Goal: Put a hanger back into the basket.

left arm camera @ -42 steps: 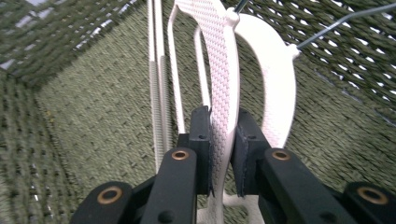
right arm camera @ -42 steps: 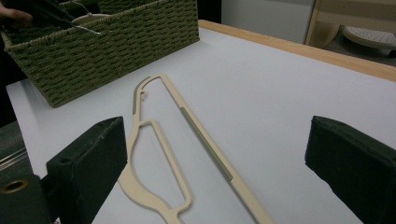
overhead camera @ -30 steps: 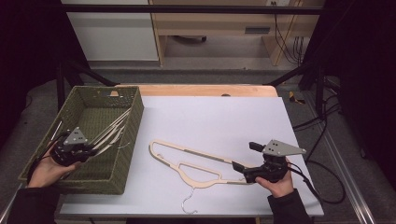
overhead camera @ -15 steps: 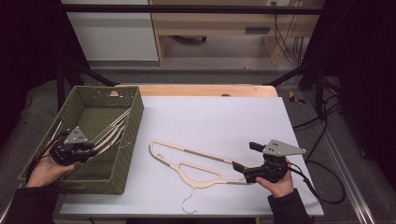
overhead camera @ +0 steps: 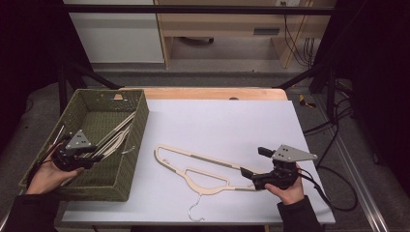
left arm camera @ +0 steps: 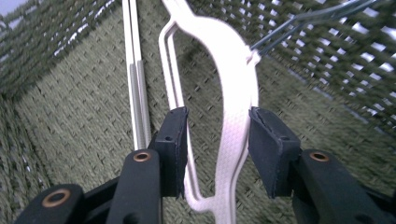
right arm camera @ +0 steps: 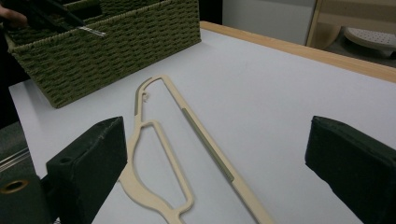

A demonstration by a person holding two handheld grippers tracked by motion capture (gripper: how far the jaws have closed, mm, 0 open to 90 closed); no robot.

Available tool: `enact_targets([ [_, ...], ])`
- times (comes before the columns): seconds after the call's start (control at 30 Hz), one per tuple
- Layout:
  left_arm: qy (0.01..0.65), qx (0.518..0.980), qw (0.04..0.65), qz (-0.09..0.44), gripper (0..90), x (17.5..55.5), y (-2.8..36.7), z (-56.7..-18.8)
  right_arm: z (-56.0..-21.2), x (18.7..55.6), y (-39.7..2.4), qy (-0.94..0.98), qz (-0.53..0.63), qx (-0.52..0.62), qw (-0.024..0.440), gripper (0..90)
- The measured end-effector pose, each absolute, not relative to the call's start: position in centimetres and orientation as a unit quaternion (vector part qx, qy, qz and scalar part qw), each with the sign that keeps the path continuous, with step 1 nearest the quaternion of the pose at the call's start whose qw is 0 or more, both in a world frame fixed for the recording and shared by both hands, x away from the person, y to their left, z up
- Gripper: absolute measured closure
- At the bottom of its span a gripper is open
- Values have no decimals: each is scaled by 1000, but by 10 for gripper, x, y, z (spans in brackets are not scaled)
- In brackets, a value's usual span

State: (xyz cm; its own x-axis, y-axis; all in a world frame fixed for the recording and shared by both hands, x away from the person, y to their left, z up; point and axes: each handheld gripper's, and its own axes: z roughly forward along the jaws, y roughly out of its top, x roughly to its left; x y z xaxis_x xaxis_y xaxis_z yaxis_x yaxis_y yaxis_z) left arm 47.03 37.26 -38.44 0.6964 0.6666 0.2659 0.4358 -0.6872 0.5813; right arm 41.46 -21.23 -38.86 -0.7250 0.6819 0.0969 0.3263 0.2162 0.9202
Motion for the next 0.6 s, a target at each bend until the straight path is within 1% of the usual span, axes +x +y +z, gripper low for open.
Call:
enact_targets([
  [0.17, 308, 879, 266, 247, 559, 466, 366, -375, -388, 414, -213, 760, 533, 331, 168, 61],
  [0.2, 307, 882, 261, 246, 546, 464, 365, -370, -387, 414, -214, 760, 534, 331, 169, 61],
  [0.27, 306, 875, 274, 255, 508, 460, 361, -366, -387, 414, -214, 759, 535, 331, 168, 61],
  [0.4, 321, 849, 317, 273, 363, 452, 349, -354, -387, 413, -213, 760, 534, 330, 168, 59],
  [0.47, 332, 831, 349, 279, 312, 447, 341, -350, -387, 413, -213, 760, 535, 330, 168, 58],
  [0.53, 333, 822, 368, 280, 247, 442, 333, -346, -387, 413, -213, 760, 535, 330, 168, 58],
  [0.6, 337, 809, 394, 277, 220, 437, 323, -343, -388, 413, -212, 760, 535, 330, 168, 57],
])
